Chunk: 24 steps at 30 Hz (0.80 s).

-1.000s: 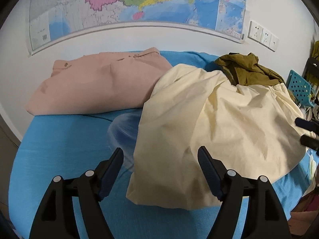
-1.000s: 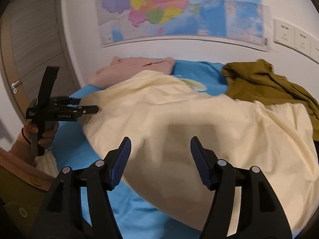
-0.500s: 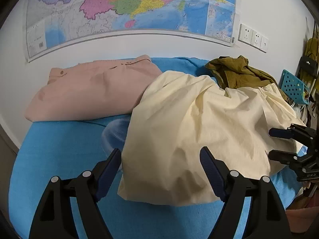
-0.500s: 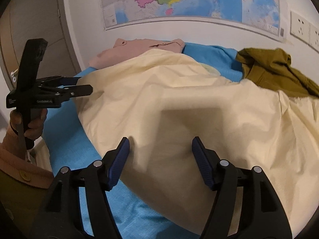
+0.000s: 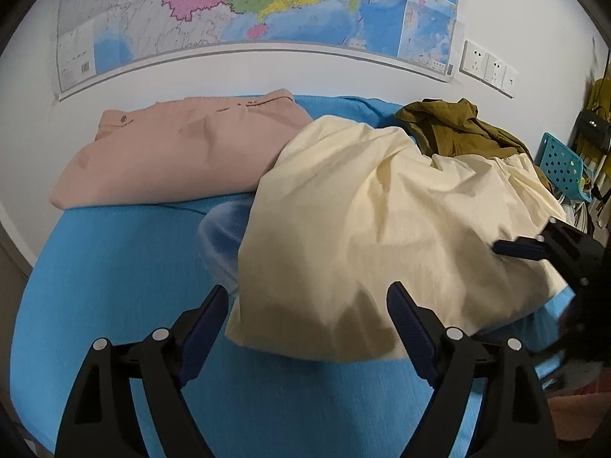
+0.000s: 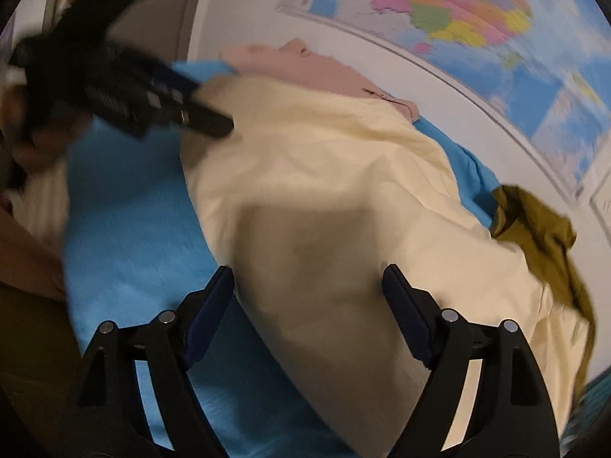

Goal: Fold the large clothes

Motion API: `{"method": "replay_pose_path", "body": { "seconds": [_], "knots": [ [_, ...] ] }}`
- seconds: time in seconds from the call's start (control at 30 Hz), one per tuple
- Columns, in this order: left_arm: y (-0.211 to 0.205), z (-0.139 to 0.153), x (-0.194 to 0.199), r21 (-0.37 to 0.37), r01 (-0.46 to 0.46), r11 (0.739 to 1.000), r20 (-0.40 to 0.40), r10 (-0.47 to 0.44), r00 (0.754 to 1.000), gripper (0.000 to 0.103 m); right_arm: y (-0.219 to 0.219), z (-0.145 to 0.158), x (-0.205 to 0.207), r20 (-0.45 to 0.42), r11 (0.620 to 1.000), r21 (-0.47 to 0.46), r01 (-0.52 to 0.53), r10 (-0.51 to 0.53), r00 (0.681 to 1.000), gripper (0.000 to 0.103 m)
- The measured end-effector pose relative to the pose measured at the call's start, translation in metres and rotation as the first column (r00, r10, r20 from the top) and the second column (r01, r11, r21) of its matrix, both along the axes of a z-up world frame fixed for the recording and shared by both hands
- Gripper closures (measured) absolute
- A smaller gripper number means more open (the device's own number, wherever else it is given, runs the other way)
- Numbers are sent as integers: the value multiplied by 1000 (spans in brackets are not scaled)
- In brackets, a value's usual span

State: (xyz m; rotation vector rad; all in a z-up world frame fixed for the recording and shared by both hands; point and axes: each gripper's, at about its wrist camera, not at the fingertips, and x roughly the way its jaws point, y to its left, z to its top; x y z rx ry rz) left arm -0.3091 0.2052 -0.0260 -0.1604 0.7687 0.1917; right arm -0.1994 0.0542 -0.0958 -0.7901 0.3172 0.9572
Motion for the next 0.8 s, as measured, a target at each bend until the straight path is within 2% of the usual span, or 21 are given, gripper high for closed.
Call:
{"method": "replay_pose_path", "body": {
  "seconds": [0.1,0.17,0.23,0.27,0.37,0.43,0.47,0.53,0.63,0.67,0.73,0.8],
  "knots": [
    [4,-5,-8,-58,9,998,-10,-9,1000,21,4,-1,2,18,1000,1,-2,2,1000,40],
    [7,-8,-13,-103,20,995,-12,-21,1000,21,1,5,6,-29,1000,15,-15,15,999,60],
    [10,-14,-20,-209,66,976,-12,-70,997,21,-3,15,8,-66,999,52,-16,19,998,73],
    [10,-19,-22,-273,100,957,-9,-106,994,21,-8,23,11,-94,996,87,-10,18,995,77],
    [5,-29,-19,-375,157,914,2,-168,986,21,-19,41,19,-174,984,180,11,21,985,78],
    [4,-32,-8,-464,186,866,42,-189,981,21,-19,42,21,-200,981,192,21,18,980,78],
    [5,-32,-2,-511,212,833,86,-196,977,19,-18,39,22,-219,982,189,27,15,976,78],
    [8,-32,9,-561,212,800,131,-168,977,14,-17,34,22,-239,981,193,39,9,971,77],
    [16,-41,26,-642,176,746,151,-101,983,11,-21,33,23,-289,974,219,57,9,957,73],
    [18,-44,29,-652,159,741,157,-72,985,11,-23,33,22,-313,971,230,64,11,950,71],
    [17,-42,35,-646,156,747,176,-53,983,8,-29,33,24,-360,966,250,72,23,933,65],
    [15,-41,45,-634,129,762,162,-33,986,8,-49,36,24,-447,947,311,84,68,892,58]
  ]
}}
